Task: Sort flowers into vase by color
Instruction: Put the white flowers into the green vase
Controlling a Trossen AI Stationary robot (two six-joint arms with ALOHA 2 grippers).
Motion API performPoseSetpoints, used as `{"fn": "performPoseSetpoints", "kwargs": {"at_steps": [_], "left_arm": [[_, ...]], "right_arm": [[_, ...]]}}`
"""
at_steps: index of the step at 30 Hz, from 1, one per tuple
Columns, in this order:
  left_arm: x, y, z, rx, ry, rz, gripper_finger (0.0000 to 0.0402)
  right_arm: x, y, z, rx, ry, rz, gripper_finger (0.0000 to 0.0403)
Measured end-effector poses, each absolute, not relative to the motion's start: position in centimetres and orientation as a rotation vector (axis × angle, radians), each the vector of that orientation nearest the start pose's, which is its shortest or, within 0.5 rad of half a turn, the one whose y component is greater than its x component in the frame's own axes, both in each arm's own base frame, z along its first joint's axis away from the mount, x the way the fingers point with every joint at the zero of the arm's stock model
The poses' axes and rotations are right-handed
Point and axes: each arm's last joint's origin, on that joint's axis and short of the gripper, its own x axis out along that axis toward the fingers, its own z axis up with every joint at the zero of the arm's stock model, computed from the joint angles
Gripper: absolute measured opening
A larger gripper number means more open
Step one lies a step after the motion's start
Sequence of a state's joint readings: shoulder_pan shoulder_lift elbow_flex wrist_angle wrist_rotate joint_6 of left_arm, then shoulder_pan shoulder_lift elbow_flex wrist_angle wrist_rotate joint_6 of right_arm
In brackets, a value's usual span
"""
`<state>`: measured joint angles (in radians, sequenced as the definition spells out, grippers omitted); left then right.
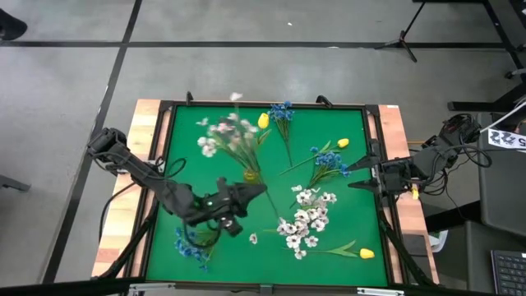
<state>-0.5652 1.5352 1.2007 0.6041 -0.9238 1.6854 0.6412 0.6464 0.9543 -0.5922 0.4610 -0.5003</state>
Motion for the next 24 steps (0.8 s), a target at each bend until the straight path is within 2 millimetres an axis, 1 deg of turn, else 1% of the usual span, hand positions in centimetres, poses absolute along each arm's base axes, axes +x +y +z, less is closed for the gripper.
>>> {"fn": "performPoseSetpoints", "kwargs": {"at_steps": [2,4,8,10,12,15,18,21,23,24], "left_arm": [[30.1,-16.6,37.8,1.436,-0.047,0.409,0.0004],[29.8,-16.9,39.1,1.341,-0.246,0.38,0.0004],[29.0,-17.1,41.4,1.048,-0.598,0.263,0.0004],[28.6,-17.2,42.3,0.897,-0.731,0.183,0.0004],[28.2,-17.2,43.1,0.718,-0.826,0.075,0.0005],[28.1,-17.2,43.9,0.442,-0.884,-0.106,0.0005],[28.4,-16.5,44.1,0.208,-0.867,-0.223,0.0005],[29.3,-15.9,43.5,0.091,-0.764,-0.269,0.0005],[30.0,-15.6,43.0,0.067,-0.664,-0.213,0.0005],[30.2,-15.4,42.7,0.083,-0.612,-0.163,0.0005]], "right_arm": [[10.0,5.8,36.8,-0.646,0.195,0.238,0.0218],[10.0,5.8,36.8,-0.646,0.194,0.237,0.0218],[10.0,5.8,36.8,-0.645,0.195,0.238,0.0218],[9.9,5.8,36.7,-0.646,0.196,0.238,0.0218],[9.9,5.8,36.7,-0.647,0.198,0.239,0.0218],[9.9,5.8,36.7,-0.647,0.198,0.239,0.0218],[10.0,5.8,36.9,-0.636,0.178,0.233,0.0218],[10.2,6.0,37.6,-0.601,0.118,0.218,0.0218],[10.5,6.2,38.3,-0.569,0.054,0.208,0.0218],[10.5,6.3,38.6,-0.56,0.021,0.205,0.0218]]}}
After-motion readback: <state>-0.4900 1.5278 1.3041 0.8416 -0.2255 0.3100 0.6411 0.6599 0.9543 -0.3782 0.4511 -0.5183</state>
